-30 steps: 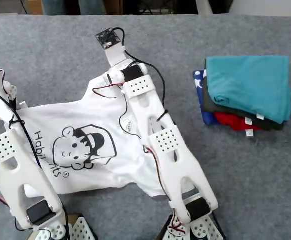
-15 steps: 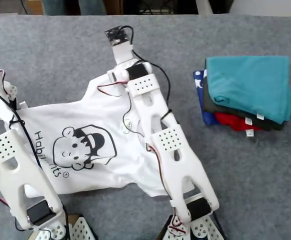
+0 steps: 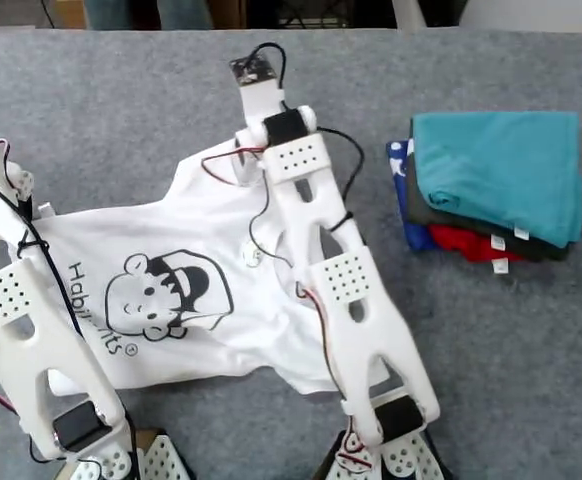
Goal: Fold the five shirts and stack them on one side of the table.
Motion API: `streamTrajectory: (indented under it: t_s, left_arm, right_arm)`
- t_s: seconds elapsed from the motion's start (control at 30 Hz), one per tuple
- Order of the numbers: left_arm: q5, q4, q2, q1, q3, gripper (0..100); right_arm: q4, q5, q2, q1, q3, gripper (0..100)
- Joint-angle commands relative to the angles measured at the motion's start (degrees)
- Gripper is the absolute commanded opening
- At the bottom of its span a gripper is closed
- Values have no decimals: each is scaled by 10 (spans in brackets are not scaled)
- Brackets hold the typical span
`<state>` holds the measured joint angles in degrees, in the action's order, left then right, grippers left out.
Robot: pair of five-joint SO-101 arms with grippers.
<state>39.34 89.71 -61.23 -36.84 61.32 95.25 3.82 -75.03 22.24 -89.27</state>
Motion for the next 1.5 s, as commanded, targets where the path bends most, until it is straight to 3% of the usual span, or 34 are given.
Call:
streamTrajectory:
  t_s: [0.0, 0.23, 0.53, 0.7, 0.9, 1.2, 1.4, 1.47]
  left_arm:
    - [-6, -7, 2, -11, 24, 40]
    - [-6, -7, 2, -11, 24, 40]
    - [-42, -7, 2, -10, 24, 39]
    - [-42, -7, 2, -10, 24, 39]
    - [-43, -7, 2, -10, 24, 40]
    - [-43, -7, 2, -10, 24, 40]
    - [-43, -7, 2, -10, 23, 40]
    - [-43, -7, 2, -10, 22, 39]
  right_arm:
    - [20, -1, 26, 4, -29, 21]
    - [62, -15, 30, -27, 40, 13]
    - [59, -18, 237, -43, 465, 14]
    - [56, -67, 309, -43, 581, 15]
    - [57, -120, 339, -44, 532, 16]
    - [23, -121, 279, -38, 278, 18]
    - [0, -103, 151, -12, 138, 167]
    - [-26, -81, 107, -7, 113, 168]
